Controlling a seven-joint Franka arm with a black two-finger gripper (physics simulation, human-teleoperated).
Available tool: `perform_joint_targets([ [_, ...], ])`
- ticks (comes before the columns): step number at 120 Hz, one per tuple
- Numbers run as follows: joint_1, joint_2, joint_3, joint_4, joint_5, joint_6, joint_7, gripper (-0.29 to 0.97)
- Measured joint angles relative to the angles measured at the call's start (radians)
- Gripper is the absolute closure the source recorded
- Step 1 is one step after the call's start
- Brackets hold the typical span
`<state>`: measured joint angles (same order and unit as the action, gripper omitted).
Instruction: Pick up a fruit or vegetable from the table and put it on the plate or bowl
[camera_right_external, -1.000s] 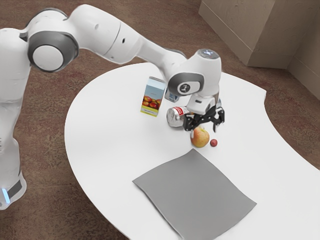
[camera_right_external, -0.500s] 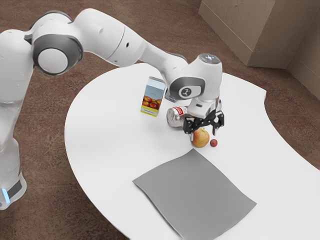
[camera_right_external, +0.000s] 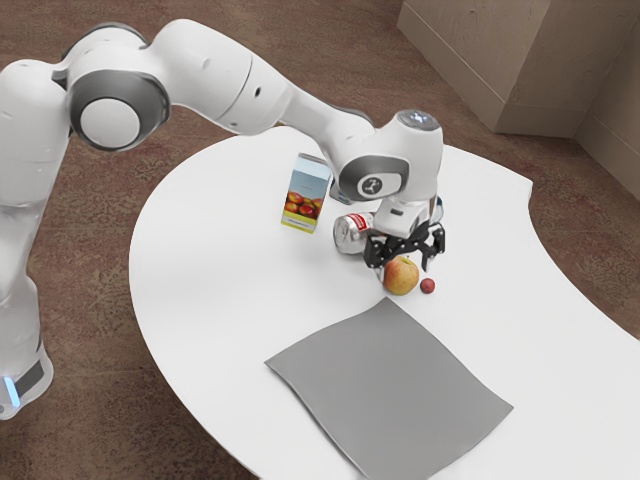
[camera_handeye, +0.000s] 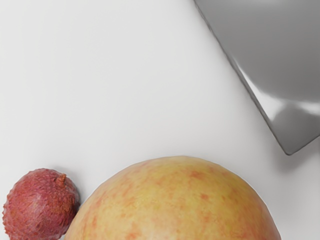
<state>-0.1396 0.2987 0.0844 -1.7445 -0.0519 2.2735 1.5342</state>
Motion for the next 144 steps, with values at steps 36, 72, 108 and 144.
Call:
perform_joint_targets([
  [36, 0.0, 0.01, 0.0, 0.004, 0.0, 0.0, -0.003, 0.07],
  [72, 0.011, 0.018, 0.0, 0.01, -0.007, 0.004, -0.007, 0.31],
  [108, 0.014, 0.016, 0.0, 0.028, -0.021, 0.008, -0.009, 0.27],
  [144, -0.011, -0.148, 0.0, 0.038, -0.02, -0.094, -0.011, 0.28],
])
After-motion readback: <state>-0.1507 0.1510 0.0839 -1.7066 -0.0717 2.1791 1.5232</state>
